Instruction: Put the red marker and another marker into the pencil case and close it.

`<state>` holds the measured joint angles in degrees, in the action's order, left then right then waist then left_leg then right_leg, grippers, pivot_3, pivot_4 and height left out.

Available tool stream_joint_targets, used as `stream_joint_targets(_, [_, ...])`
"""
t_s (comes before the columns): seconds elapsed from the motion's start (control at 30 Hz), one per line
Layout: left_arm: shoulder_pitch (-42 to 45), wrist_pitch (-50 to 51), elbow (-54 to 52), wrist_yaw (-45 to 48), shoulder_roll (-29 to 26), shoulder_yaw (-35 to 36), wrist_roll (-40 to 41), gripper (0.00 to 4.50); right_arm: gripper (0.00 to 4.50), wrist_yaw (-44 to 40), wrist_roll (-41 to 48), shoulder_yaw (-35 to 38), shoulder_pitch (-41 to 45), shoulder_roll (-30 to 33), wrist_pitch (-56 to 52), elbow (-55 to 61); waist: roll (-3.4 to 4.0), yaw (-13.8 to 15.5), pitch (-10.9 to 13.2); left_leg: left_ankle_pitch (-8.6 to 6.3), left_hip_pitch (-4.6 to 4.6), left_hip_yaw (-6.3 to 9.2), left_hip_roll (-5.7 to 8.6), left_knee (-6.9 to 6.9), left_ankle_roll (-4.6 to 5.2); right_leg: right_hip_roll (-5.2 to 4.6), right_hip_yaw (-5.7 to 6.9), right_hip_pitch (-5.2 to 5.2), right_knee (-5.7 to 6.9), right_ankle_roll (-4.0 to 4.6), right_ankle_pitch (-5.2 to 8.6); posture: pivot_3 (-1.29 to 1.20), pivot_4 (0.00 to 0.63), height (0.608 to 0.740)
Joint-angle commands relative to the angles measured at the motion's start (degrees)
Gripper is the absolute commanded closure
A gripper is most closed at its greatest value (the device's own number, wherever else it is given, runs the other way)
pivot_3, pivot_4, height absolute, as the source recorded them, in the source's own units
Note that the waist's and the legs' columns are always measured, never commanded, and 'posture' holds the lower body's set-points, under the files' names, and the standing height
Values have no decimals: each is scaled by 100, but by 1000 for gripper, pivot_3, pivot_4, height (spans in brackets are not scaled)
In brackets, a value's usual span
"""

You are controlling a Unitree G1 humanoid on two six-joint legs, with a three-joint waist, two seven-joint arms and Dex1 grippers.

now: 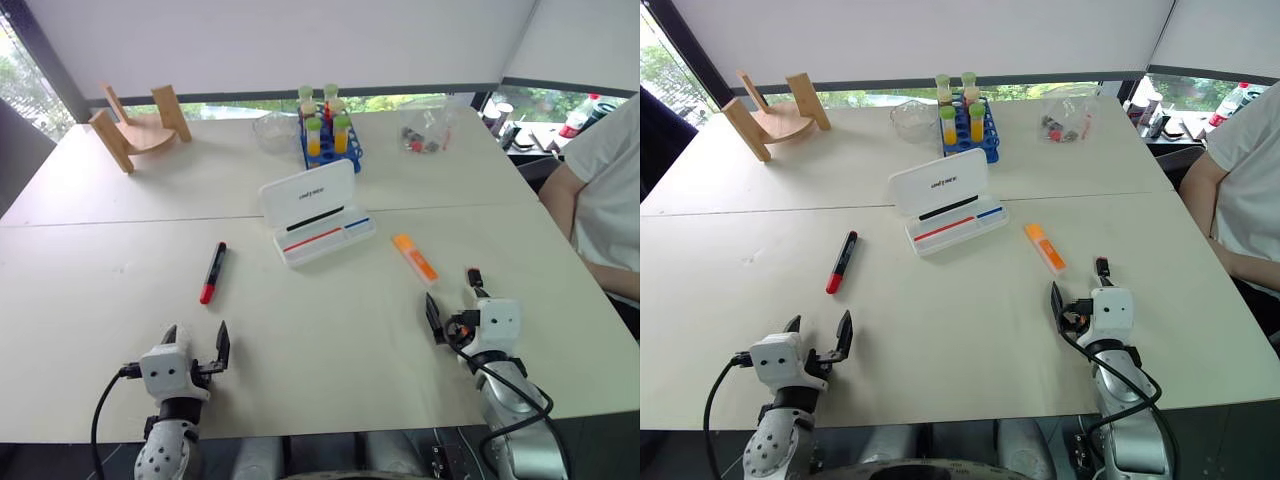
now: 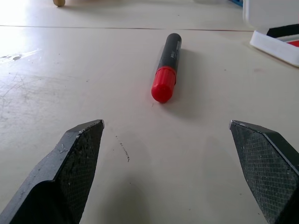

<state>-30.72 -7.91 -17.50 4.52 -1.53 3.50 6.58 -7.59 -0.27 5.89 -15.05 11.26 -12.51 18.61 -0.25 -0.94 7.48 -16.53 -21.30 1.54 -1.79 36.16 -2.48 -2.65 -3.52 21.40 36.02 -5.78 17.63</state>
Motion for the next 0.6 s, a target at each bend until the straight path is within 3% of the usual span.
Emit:
stream_joint_targets(0.03, [-78, 456, -316, -106, 33, -128, -104, 74, 0, -53, -13, -93, -57, 16, -169, 78, -6, 2, 5, 0, 0, 1, 0, 0, 0, 0, 0, 0, 1, 0, 0, 0, 150, 740])
stream_joint_targets(0.23, [-85, 1112, -1070, -259, 32, -307, -290, 74, 0, -127, -74, -140, -125, 94, -109, 223, -54, 5, 38, 0, -6, 4, 0, 5, 0, 0, 1, 3, 2, 0, 0, 0, 150, 740])
stream_joint_targets(0.37, [91, 1458, -1628, -56, -260, -192, -201, 74, 0, -414, -13, -42, -128, 388, 22, 456, -66, 9, 63, 0, -7, 9, -2, 4, 0, 2, 4, 5, 5, 1, 0, 0, 150, 740])
stream_joint_targets(0.53, [913, 2095, -2327, 857, -1308, 403, 714, 74, 0, -1496, 799, 164, 252, 1198, -507, 1203, -25, 17, 131, 2, -11, 9, -1, 13, -1, 1, 6, 6, 10, 2, -1, 0, 150, 740])
stream_joint_targets(0.6, [1406, 2442, -2342, 1675, -2049, 681, 1476, 74, 0, -2452, 1504, 337, 448, 1962, -997, 1430, -16, 16, 139, 3, -8, 9, -1, 19, -2, 1, 6, 1, 12, 2, -2, 0, 150, 740])
